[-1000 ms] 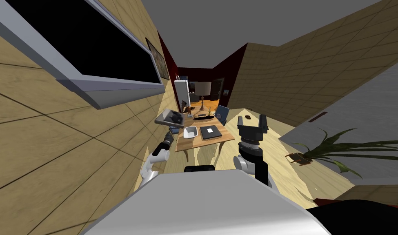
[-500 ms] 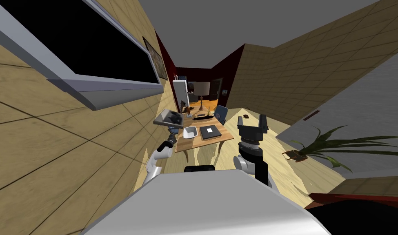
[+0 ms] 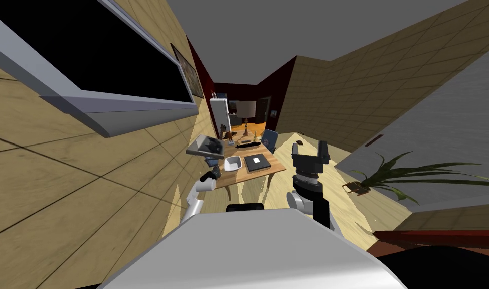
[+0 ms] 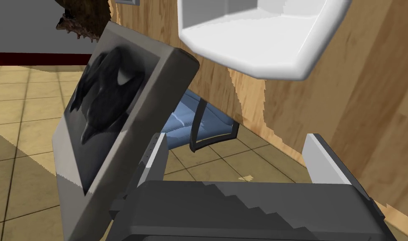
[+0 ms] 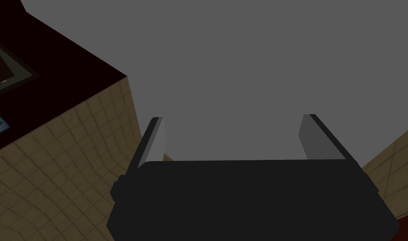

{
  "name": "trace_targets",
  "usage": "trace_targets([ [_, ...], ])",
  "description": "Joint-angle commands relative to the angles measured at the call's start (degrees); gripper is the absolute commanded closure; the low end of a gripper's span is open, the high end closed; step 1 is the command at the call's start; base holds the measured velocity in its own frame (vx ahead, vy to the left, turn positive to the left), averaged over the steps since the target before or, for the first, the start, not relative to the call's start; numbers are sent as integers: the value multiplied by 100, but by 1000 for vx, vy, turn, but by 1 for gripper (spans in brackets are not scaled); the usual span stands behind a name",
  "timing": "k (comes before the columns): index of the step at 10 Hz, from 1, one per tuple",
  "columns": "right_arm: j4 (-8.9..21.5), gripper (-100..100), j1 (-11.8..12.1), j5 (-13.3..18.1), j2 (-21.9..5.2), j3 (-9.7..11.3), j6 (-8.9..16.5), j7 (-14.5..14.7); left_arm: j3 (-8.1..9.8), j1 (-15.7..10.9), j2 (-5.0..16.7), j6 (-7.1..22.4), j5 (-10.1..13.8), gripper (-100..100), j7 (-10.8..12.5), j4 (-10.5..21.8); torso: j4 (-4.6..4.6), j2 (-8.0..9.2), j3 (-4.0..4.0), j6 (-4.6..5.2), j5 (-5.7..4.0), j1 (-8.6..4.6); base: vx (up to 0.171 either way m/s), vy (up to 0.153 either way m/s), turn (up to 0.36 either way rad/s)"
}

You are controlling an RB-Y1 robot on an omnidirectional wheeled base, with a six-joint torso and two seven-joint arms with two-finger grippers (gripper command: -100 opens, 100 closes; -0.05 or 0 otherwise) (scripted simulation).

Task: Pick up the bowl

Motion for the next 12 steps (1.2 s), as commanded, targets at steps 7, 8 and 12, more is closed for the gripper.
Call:
trace_targets([
  [7, 0, 0, 0, 0, 0, 0, 0, 0, -476, -672, -58, 1041, 69, -100, 271, 680, 0, 1, 0, -1, 0, 1, 12, -1, -64],
  [8, 0, 0, 0, 0, 0, 0, 0, 0, -551, -763, -64, 1174, 78, -100, 307, 766, 0, -1, -1, -1, -1, -1, 27, -12, -60],
  [12, 0, 0, 0, 0, 0, 0, 0, 0, -780, -1028, -92, 1551, 106, -100, 411, 1010, -1, -5, -3, -3, -2, -3, 29, -15, -38],
])
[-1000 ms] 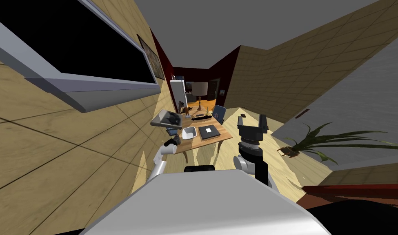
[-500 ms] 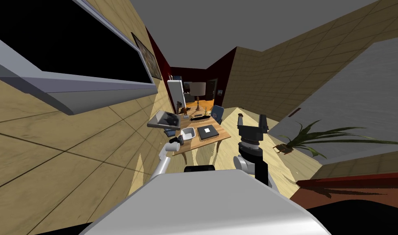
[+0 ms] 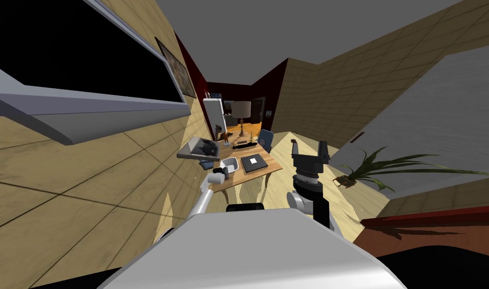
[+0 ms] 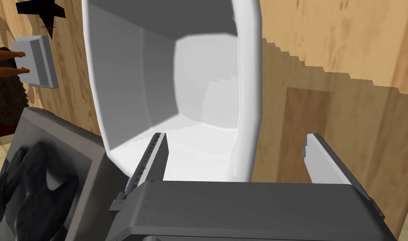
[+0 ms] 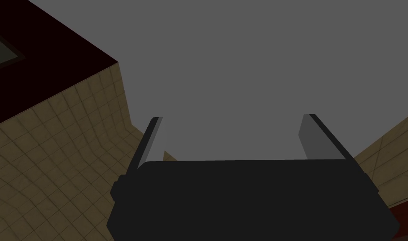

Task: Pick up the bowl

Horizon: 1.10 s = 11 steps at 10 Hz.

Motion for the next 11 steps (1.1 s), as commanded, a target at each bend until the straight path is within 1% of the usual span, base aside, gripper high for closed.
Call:
trace_targets([
  [1, 0, 0, 0, 0, 0, 0, 0, 0, -102, -93, -19, 160, 11, -100, 44, 88, 0, 0, 0, 0, 0, 0, 23, -14, -34],
  [2, 0, 0, 0, 0, 0, 0, 0, 0, -63, -56, -19, 108, -6, -100, 32, 32, 0, 1, 1, 0, 0, -1, 11, -6, -8],
  [3, 0, 0, 0, 0, 0, 0, 0, 0, -71, -63, -22, 133, -7, 0, 40, 36, 1, 5, 3, -1, 0, 3, 0, 0, 0],
  [4, 0, 0, 0, 0, 0, 0, 0, 0, 30, -321, -15, -35, 19, -100, 8, 322, 2, 9, 5, -1, 1, 5, -33, 0, -55],
  [5, 0, 0, -1, 0, 0, 0, 0, 0, 30, -321, -15, -35, 19, -100, 8, 441, 4, 18, 10, 1, 1, 6, -40, 5, -43],
  [6, 0, 0, -1, 0, 0, 0, 0, 0, 129, -580, -8, -201, 45, -100, -23, 635, 4, 23, 13, -1, 2, 8, -26, 7, -19],
  [7, 0, 0, 0, 0, 0, 0, 0, 0, 129, -580, -8, -201, 45, -100, -23, 844, 5, 18, 11, -1, 1, 9, -1, 5, 13],
  [8, 0, 0, 0, 0, 0, 0, 0, 0, 229, -839, -1, -367, 70, -100, -53, 1027, 3, 12, 7, -2, 2, 9, 0, 0, 0],
  [10, 0, 0, 0, 0, 0, 0, 0, 0, 229, -839, -1, -367, 70, -100, -53, 1314, 2, 8, 5, -1, 1, 6, -1, 1, 2],
  [11, 0, 0, 0, 0, 0, 0, 0, 0, 329, -1098, 6, -533, 96, -100, -84, 1495, 2, 11, 6, -3, 2, 9, 0, 0, 0],
])
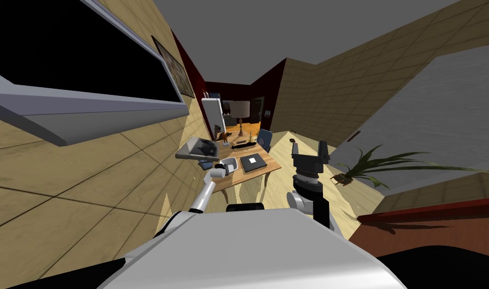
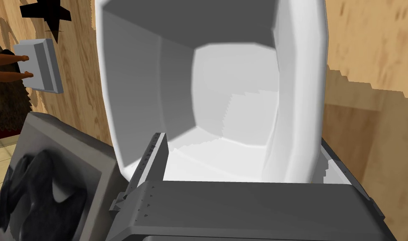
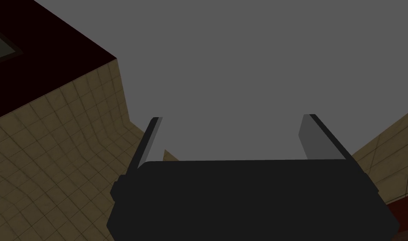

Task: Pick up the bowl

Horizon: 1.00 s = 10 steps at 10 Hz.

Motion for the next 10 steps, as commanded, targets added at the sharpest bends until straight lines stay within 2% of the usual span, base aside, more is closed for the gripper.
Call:
trace_targets([
  [1, 0, 0, 0, 0, 0, 0, 0, 0, 46, -118, 2, -121, 15, -100, -24, 286, 0, 0, 0, 0, 0, 0, 7, -10, -27],
  [2, 0, 0, 0, 0, 0, 0, 0, 0, 46, -118, 2, -121, 15, -100, -24, 380, 0, -3, -2, 0, 0, -1, 0, 0, 0],
  [3, 0, 0, 0, 0, 0, 0, 0, 0, 146, -377, 9, -287, 41, -100, -55, 608, -1, -2, -1, -1, 1, 2, -9, 12, 34],
  [4, 0, 0, 0, 0, 0, 0, 0, 0, 146, -377, 9, -287, 41, -100, -55, 776, 1, -1, 0, -1, 1, 6, -7, 9, 26],
  [10, 0, 0, 0, 0, 0, 0, 0, 0, 146, -377, 9, -287, 41, -100, -55, 806, 0, -6, -3, 0, -1, -2, 2, -3, -7],
])
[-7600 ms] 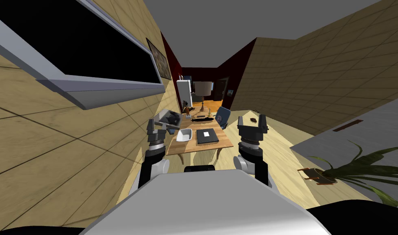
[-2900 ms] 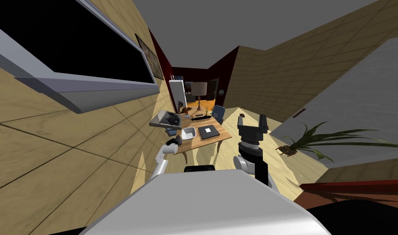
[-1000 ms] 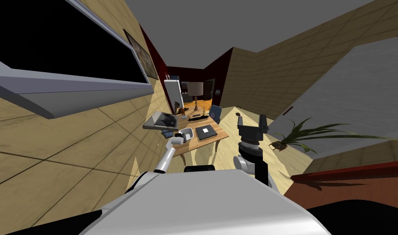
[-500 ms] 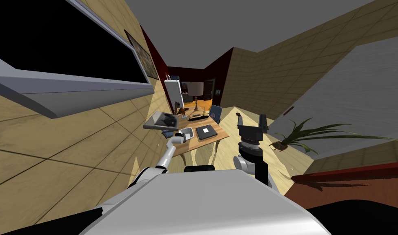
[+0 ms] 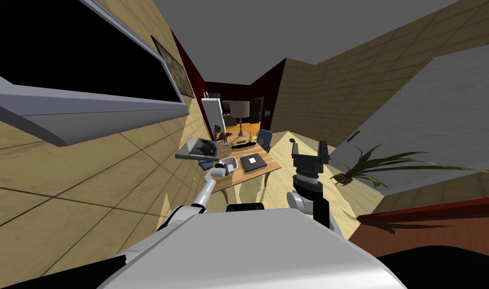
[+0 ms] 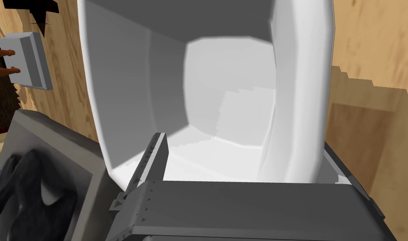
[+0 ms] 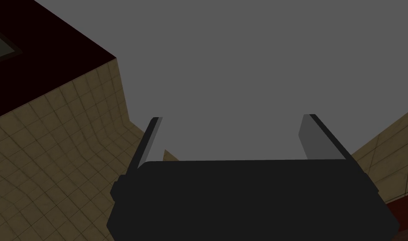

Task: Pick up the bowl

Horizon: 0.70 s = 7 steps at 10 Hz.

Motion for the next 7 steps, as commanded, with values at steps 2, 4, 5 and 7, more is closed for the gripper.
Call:
trace_targets([
  [2, 0, 0, 0, 0, 0, 0, 0, 0, 0, 1, 1, 0, 0, -100, 0, 0, 0, -1, 0, 1, 0, -3, 2, -2, -6],
  [4, 0, 0, 0, 0, 0, 0, 0, 0, 24, 42, -43, -228, -17, -100, -50, 188, -2, -13, -7, 1, 0, -2, 54, -7, -7],
  [5, 0, 0, 0, 0, 0, 0, 0, 0, 36, 63, -65, -342, -26, -100, -75, 281, -8, -30, -18, 7, 4, -3, 51, -5, -2],
  [7, 0, 0, 0, 0, 0, 0, 0, 0, 29, 64, -55, -279, -23, 100, -63, 226, -19, -63, -41, 15, 12, 9, 9, -1, 0],
])
